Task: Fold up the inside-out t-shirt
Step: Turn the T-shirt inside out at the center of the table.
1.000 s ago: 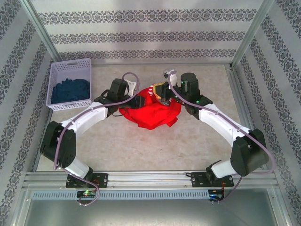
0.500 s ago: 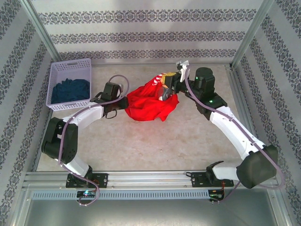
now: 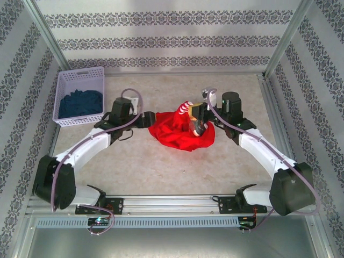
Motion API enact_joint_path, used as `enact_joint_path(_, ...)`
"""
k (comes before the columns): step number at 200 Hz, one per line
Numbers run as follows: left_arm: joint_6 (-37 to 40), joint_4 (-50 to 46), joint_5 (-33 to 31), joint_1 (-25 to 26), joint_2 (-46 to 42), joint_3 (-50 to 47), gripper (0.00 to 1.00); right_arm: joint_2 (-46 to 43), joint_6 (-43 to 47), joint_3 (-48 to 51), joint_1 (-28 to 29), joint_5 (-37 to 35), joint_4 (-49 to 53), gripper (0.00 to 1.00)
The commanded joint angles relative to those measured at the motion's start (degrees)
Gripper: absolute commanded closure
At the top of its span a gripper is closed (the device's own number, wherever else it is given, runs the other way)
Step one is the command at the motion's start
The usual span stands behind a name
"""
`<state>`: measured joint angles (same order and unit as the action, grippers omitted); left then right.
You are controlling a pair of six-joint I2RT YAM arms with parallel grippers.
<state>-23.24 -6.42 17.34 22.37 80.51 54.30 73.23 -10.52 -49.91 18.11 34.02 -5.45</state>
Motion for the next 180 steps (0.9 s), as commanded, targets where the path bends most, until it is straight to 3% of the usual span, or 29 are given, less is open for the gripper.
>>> enact_joint_path(1,7.6,-3.4,2.4,3.2,6.3,5.7,0.19,-3.0,1.1,0.8,-0.5,1.5,-1.1,1.00)
enact_joint_path(32,10.2,-6.8,3.0,3.5,18.4,15.0,0.20,-4.2,0.8,0.9,-0.5,1.3,-1.0,1.00)
enact_joint_path(50,10.3,-9.1,4.5,3.5,24.4,20.0,0.30,-5.0,0.7,-0.1,-0.6,0.6,-1.2,1.00)
enact_joint_path(63,9.9,-10.6,5.2,3.4,28.1,23.3,0.45,-5.1,0.1,-1.6,-0.8,0.4,-2.1,1.00)
enact_joint_path(87,6.2,-12.5,6.7,1.1,30.7,28.5,0.88,-4.0,-3.1,-5.7,-1.0,0.6,-5.8,1.00)
enact_joint_path(100,3.3,-10.5,8.1,-1.4,28.5,28.0,1.00,-3.8,-4.5,-8.7,-1.3,1.4,-6.3,1.00)
enact_joint_path(124,-2.5,-7.8,6.1,-7.5,21.2,22.9,1.00,-6.7,-6.1,-10.6,-2.5,2.1,-5.7,1.00)
enact_joint_path(143,-6.0,-7.0,-0.1,-11.8,14.4,16.0,1.00,-10.7,-7.3,-6.7,-4.1,1.6,-5.7,1.00)
enact_joint_path(159,-5.9,-6.6,-4.3,-12.4,10.4,11.0,1.00,-13.7,-7.8,-1.0,-4.8,-0.5,-5.7,1.00)
enact_joint_path(180,-5.7,-5.7,-5.2,-12.4,9.3,6.1,1.00,-15.4,-9.4,6.9,-5.0,-2.7,-6.1,1.00)
